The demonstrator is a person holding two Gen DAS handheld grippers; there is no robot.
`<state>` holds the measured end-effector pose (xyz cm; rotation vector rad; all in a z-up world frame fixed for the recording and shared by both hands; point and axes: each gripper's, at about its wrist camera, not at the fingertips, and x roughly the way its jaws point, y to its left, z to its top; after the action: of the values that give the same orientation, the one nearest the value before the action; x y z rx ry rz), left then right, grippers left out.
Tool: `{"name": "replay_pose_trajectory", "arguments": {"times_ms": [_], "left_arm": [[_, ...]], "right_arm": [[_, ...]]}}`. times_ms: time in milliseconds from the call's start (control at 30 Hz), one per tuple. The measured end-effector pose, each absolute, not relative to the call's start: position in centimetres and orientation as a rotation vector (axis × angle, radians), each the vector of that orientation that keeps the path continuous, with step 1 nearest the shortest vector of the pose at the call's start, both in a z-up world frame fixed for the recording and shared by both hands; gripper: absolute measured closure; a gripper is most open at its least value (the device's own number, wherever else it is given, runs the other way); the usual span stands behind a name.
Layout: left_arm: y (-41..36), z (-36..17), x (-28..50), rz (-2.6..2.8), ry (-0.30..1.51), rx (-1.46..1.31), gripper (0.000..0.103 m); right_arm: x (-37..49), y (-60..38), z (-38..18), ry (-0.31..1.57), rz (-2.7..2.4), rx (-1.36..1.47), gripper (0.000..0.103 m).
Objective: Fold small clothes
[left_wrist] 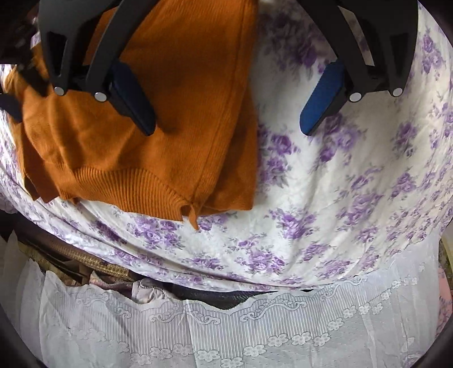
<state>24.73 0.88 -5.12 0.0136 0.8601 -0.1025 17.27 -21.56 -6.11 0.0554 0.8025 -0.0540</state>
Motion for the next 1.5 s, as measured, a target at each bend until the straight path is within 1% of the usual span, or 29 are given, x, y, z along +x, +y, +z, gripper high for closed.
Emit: {"name": "replay_pose_trajectory", "arguments": {"times_ms": [133, 367, 467, 567, 733, 800, 1033, 1200, 1267, 1333, 1367, 1400, 1433, 1500], "left_arm": [[1.8, -5.0, 23.5, -0.102, 0.862, -0.011, 0.004], [1.8, -4.4, 19.8, -0.07, 0.81, 0.054, 0.004], [1.5, -4.0, 18.4, -0.055, 0.776, 0.092, 0.004], [1.4, -3.8, 17.3, -0.04, 0.763, 0.107, 0.004], [1.4, -3.7, 15.9, -0.026, 0.764, 0.12, 0.004], [1.5, -3.8, 15.3, -0.022, 0.779, 0.119, 0.004], [1.6, -3.4, 14.0, -0.068, 0.859, 0.03, 0.004], [-0.4, -2.3, 15.0, -0.045, 0.836, 0.078, 0.004], [-0.9, -2.5, 16.3, -0.026, 0.853, 0.072, 0.004], [-0.8, -3.4, 17.7, -0.028, 0.891, 0.028, 0.004], [-0.6, -4.2, 18.3, -0.03, 0.916, -0.003, 0.004], [-0.3, -5.0, 18.7, -0.035, 0.933, -0.025, 0.004], [0.1, -5.9, 19.2, -0.047, 0.955, -0.059, 0.004], [0.6, -6.1, 19.5, -0.065, 0.963, -0.106, 0.004]], "right_arm": [[16.5, -21.4, -6.1, 0.79, -0.05, 0.046, 0.004], [15.0, -22.7, -5.3, 0.728, -0.003, 0.145, 0.003], [13.5, -23.6, -4.6, 0.653, -0.044, 0.195, 0.004], [11.1, -26.1, -4.3, 0.568, -0.08, 0.34, 0.004], [9.7, -31.4, -7.4, 0.609, -0.047, 0.7, 0.003], [9.1, -31.6, -7.4, 0.582, -0.006, 0.725, 0.003], [8.5, -29.6, -7.6, 0.682, 0.058, 0.683, 0.003], [9.1, -29.6, -7.5, 0.734, 0.072, 0.713, 0.003], [9.6, -30.1, -7.6, 0.747, 0.077, 0.754, 0.003], [10.5, -30.6, -7.8, 0.744, 0.074, 0.81, 0.004], [10.8, -30.8, -7.8, 0.744, 0.063, 0.827, 0.007], [11.6, -30.8, -7.7, 0.746, 0.041, 0.848, 0.012], [12.1, -30.7, -7.8, 0.751, 0.032, 0.866, 0.014], [13.6, -30.7, -8.0, 0.751, -0.021, 0.925, 0.019]]}}
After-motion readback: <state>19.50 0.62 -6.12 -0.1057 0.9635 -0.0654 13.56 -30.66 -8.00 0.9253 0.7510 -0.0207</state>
